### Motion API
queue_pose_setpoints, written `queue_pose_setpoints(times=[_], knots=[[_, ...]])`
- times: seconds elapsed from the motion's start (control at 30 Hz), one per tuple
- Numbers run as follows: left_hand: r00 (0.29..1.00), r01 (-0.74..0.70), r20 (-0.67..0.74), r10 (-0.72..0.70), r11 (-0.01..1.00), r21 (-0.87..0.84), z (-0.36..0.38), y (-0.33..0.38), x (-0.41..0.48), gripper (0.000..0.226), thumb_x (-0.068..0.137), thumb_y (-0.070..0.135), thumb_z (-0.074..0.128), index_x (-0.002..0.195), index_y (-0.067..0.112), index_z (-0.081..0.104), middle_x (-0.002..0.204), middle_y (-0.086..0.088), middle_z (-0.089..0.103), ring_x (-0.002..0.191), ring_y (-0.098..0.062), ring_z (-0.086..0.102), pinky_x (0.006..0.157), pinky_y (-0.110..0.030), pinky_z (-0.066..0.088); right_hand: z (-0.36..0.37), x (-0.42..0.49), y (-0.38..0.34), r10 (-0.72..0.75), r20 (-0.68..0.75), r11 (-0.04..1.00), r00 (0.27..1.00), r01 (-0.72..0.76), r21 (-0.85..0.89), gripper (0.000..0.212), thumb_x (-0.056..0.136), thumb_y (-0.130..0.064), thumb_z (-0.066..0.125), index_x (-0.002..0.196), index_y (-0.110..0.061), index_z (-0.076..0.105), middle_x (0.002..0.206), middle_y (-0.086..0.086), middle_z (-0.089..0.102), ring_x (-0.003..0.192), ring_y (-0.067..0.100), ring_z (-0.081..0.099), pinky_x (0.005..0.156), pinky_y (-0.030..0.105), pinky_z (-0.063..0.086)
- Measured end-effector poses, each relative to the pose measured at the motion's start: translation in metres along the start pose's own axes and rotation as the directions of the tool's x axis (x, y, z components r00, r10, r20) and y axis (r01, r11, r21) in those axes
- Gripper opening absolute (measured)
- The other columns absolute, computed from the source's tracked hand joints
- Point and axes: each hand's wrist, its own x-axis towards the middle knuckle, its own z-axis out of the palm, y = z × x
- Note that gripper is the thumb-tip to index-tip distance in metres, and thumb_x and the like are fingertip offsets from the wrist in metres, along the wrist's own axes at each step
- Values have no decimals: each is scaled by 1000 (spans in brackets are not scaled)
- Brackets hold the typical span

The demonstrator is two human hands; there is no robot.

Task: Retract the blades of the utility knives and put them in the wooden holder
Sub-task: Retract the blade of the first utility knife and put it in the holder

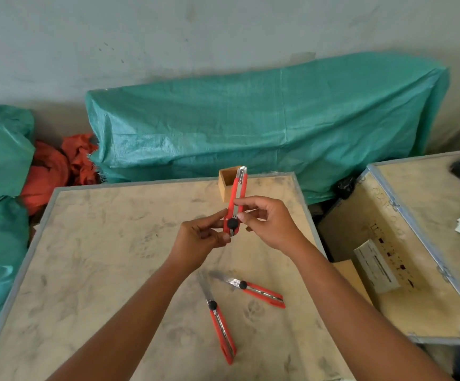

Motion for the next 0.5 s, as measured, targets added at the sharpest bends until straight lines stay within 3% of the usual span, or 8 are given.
queue_pose_setpoints(times=[0.2,0.3,0.4,0.5], knots=[[1000,-22,11,22,997,71,8,-1,88,56,80,-9,73,121,29,68,97,7,80,71,-24,60,86,-47,61,-23,76,22,-1,-92,1000,996,0,-7,37,87,-3,76,118,-23,76,112,-13,72,88,5,69,76,17,56],[1000,4,-27,-1,993,119,9,-12,126,54,81,-7,72,122,28,69,96,14,79,73,-16,64,89,-48,59,-25,112,41,14,-131,1000,991,-18,-24,36,86,-3,77,115,-24,77,109,-12,73,94,0,70,80,17,58],[997,47,-63,-34,977,210,10,-25,162,50,81,7,78,127,25,67,109,10,76,87,-6,72,96,-45,56,-23,149,63,-8,-197,998,980,-4,-56,32,85,-5,78,112,-22,78,111,-5,77,96,6,73,85,28,62],[994,76,-104,-43,939,335,10,-36,194,57,78,16,82,131,28,63,122,9,70,116,-12,64,106,-40,47,-16,184,89,-11,-256,997,967,-10,-83,30,86,-7,77,113,-21,79,113,0,78,92,11,76,84,36,64]])
